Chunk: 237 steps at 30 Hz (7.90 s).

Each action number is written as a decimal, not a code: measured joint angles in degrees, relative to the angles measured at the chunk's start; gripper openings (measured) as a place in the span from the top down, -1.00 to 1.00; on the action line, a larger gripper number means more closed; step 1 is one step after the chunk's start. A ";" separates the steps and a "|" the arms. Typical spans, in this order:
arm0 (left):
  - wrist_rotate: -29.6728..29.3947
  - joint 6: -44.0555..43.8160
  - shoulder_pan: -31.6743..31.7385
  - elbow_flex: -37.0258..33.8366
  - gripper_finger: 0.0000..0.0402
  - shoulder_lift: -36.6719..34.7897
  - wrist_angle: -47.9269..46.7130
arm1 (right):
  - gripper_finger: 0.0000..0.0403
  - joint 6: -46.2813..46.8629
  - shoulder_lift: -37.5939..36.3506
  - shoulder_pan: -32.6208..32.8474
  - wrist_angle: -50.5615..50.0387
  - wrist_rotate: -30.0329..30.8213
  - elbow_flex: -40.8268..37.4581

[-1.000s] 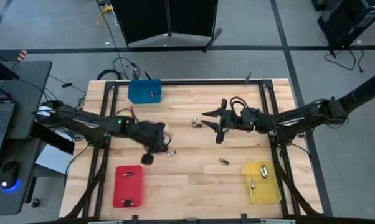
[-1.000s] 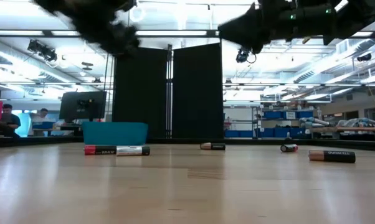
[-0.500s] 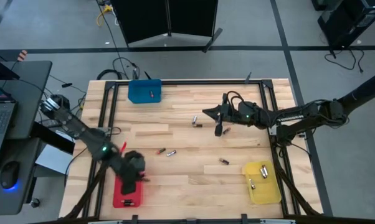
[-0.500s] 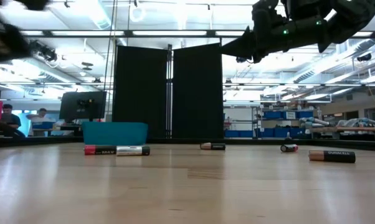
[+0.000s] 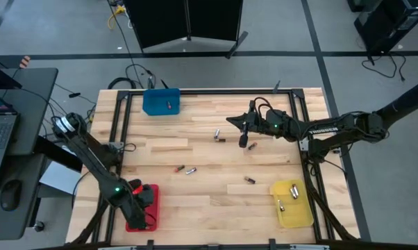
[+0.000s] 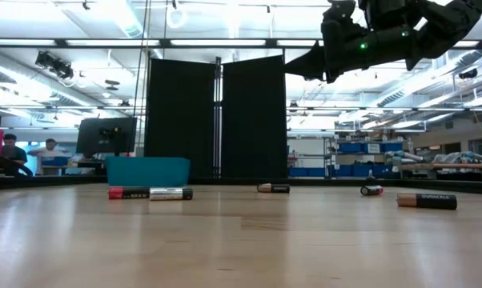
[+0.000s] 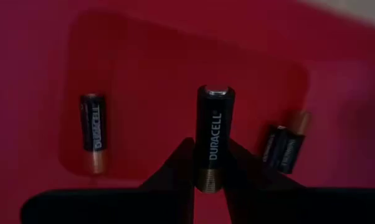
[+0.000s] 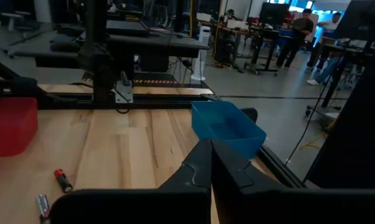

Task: Sort batteries
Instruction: Put the brown battery into the red bin, then put the red battery into the blue bin, then put the silver battery into the yellow bin

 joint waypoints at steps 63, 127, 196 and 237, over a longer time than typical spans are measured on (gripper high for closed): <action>0.56 39.50 41.10 -9.36 0.98 -10.43 19.40 | 0.90 8.22 -1.46 3.43 -15.26 0.86 0.02; -7.93 58.57 47.08 -11.15 0.64 3.39 28.38 | 0.90 14.48 -0.85 17.20 -19.81 18.73 0.00; -5.56 74.15 100.91 16.94 0.52 12.41 9.38 | 0.85 15.69 -0.85 17.07 -23.08 18.70 0.00; -1.72 76.66 63.51 -33.48 0.95 -12.98 101.50 | 0.84 17.16 16.54 7.46 -23.95 6.03 11.07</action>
